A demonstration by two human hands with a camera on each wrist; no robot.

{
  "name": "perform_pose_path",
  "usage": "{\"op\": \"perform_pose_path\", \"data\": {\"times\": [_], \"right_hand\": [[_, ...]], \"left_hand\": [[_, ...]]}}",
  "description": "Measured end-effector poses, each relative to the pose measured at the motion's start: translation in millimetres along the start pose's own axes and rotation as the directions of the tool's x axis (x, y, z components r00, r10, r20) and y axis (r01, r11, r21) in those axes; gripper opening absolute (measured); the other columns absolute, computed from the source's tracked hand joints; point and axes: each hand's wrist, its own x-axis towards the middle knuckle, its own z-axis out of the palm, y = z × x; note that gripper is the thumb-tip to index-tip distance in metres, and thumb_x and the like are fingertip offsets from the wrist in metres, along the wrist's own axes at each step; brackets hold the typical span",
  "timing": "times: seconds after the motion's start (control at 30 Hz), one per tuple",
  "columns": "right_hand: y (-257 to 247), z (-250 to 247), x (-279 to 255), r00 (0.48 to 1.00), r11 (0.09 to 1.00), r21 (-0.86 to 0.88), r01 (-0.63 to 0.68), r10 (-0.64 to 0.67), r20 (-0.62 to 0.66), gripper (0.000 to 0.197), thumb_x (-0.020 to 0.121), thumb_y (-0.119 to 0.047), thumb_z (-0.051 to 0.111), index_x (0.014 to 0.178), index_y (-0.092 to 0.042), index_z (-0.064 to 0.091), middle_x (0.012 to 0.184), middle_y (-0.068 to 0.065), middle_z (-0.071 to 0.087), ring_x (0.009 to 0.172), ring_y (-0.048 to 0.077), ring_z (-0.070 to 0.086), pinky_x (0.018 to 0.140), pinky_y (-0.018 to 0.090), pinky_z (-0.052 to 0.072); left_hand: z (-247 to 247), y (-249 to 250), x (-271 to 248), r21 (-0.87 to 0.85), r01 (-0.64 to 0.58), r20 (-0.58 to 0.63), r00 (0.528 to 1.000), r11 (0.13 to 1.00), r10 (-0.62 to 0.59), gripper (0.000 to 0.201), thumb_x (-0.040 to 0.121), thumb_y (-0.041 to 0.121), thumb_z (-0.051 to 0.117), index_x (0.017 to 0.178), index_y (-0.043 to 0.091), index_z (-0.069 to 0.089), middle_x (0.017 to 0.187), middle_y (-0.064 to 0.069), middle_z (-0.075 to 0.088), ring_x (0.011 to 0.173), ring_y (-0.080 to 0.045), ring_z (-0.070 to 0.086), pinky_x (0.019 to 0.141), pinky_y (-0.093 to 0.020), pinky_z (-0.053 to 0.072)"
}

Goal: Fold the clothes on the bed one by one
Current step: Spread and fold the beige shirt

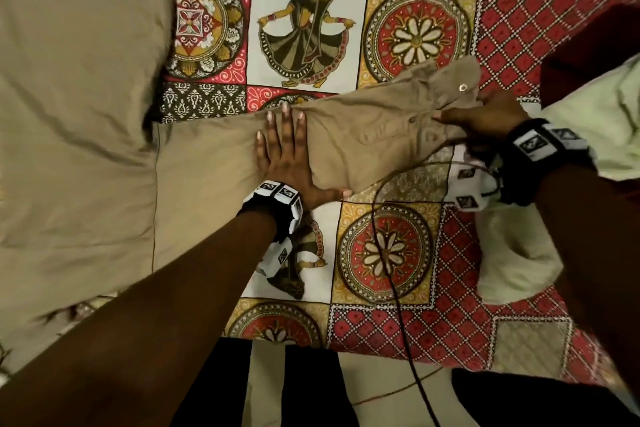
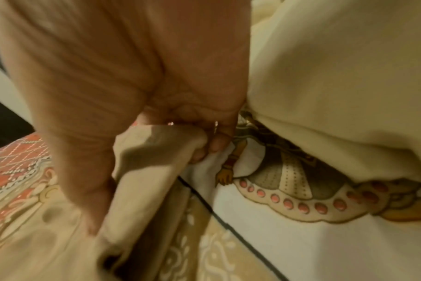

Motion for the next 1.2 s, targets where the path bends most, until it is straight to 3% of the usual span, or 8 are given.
{"op": "perform_pose_path", "data": {"times": [0.1, 0.2, 0.3, 0.53, 0.63, 0.87, 1.07, 1.2], "right_hand": [[-9, -4, -16, 0.997, 0.99, 0.128, 0.053, -0.061, 0.056, 0.036, 0.074, -0.029, 0.089, 0.099, -0.012, 0.071, 0.101, 0.014, 0.077, 0.08, 0.033, 0.074, 0.062, 0.044, 0.058], [-13, -4, -34, 0.982, 0.956, 0.251, 0.154, -0.176, 0.069, 0.035, 0.084, -0.021, 0.081, 0.115, -0.008, 0.071, 0.106, 0.008, 0.075, 0.073, 0.015, 0.073, 0.05, 0.022, 0.053], [-16, -3, -50, 0.97, 0.918, 0.325, 0.228, -0.244, 0.008, 0.034, 0.09, -0.014, 0.075, 0.121, -0.004, 0.069, 0.096, -0.006, 0.077, 0.078, 0.007, 0.073, 0.069, 0.026, 0.061], [-41, 9, -74, 0.936, 0.862, 0.37, 0.346, -0.347, -0.066, 0.022, 0.084, -0.013, 0.077, 0.106, -0.01, 0.072, 0.101, 0.009, 0.077, 0.097, 0.03, 0.073, 0.085, 0.045, 0.061], [-50, 4, -67, 0.919, 0.88, 0.265, 0.394, -0.382, -0.098, 0.03, 0.076, -0.029, 0.082, 0.102, -0.016, 0.074, 0.097, 0.002, 0.077, 0.089, 0.021, 0.074, 0.084, 0.043, 0.061], [-46, -41, -36, 0.95, 0.918, 0.333, 0.213, -0.275, 0.149, 0.004, 0.096, -0.01, 0.065, 0.093, -0.012, 0.065, 0.056, -0.012, 0.064, 0.045, -0.001, 0.058, 0.041, 0.014, 0.042], [-11, -3, -1, 0.98, 0.937, 0.343, 0.067, -0.125, 0.152, 0.014, 0.088, -0.018, 0.076, 0.098, -0.007, 0.075, 0.08, -0.004, 0.075, 0.07, 0.008, 0.071, 0.069, 0.026, 0.056], [-16, 9, 1, 0.991, 0.964, 0.261, 0.052, -0.082, 0.105, 0.042, 0.072, -0.023, 0.09, 0.107, -0.008, 0.074, 0.093, -0.001, 0.077, 0.08, 0.013, 0.073, 0.062, 0.023, 0.055]], "left_hand": [[-11, -2, -11, 0.025, -0.047, 0.065, 0.997, 0.999, 0.045, 0.143, 0.058, 0.092, 0.052, 0.157, 0.01, -0.011, 0.163, -0.017, -0.02, 0.149, -0.039, -0.019, 0.119, -0.061, -0.006], [-14, 8, -44, -0.064, -0.239, 0.045, 0.969, 0.969, 0.242, 0.106, 0.079, 0.05, 0.067, 0.158, 0.008, 0.011, 0.165, -0.017, 0.001, 0.152, -0.038, 0.002, 0.121, -0.056, 0.01], [-4, 22, -74, -0.216, -0.313, 0.066, 0.94, 0.925, 0.334, 0.091, 0.081, 0.03, 0.069, 0.155, 0.005, 0.024, 0.161, -0.018, 0.024, 0.149, -0.036, 0.023, 0.121, -0.048, 0.025], [-29, 75, -45, -0.291, -0.091, -0.011, 0.996, 0.952, 0.092, 0.109, 0.071, 0.055, 0.078, 0.154, 0.01, 0.023, 0.157, -0.013, 0.03, 0.138, -0.033, 0.035, 0.105, -0.051, 0.037], [-44, 107, -10, -0.32, -0.146, -0.045, 0.989, 0.936, 0.139, 0.104, 0.076, 0.055, 0.074, 0.155, 0.013, 0.021, 0.156, -0.009, 0.033, 0.139, -0.029, 0.035, 0.108, -0.049, 0.037], [-25, 96, 8, -0.246, -0.333, -0.207, 0.935, 0.91, 0.287, 0.095, 0.08, 0.061, 0.06, 0.155, 0.013, 0.027, 0.16, -0.011, 0.029, 0.147, -0.029, 0.027, 0.116, -0.046, 0.03], [8, 63, -11, -0.159, -0.319, -0.056, 0.948, 0.934, 0.314, 0.101, 0.084, 0.053, 0.06, 0.159, 0.011, 0.008, 0.167, -0.008, -0.003, 0.154, -0.024, -0.006, 0.124, -0.04, 0.001], [12, 64, -11, -0.167, -0.297, -0.047, 0.955, 0.94, 0.294, 0.099, 0.082, 0.053, 0.056, 0.158, 0.007, 0.011, 0.167, -0.012, 0.0, 0.153, -0.028, -0.003, 0.124, -0.045, 0.001]]}}
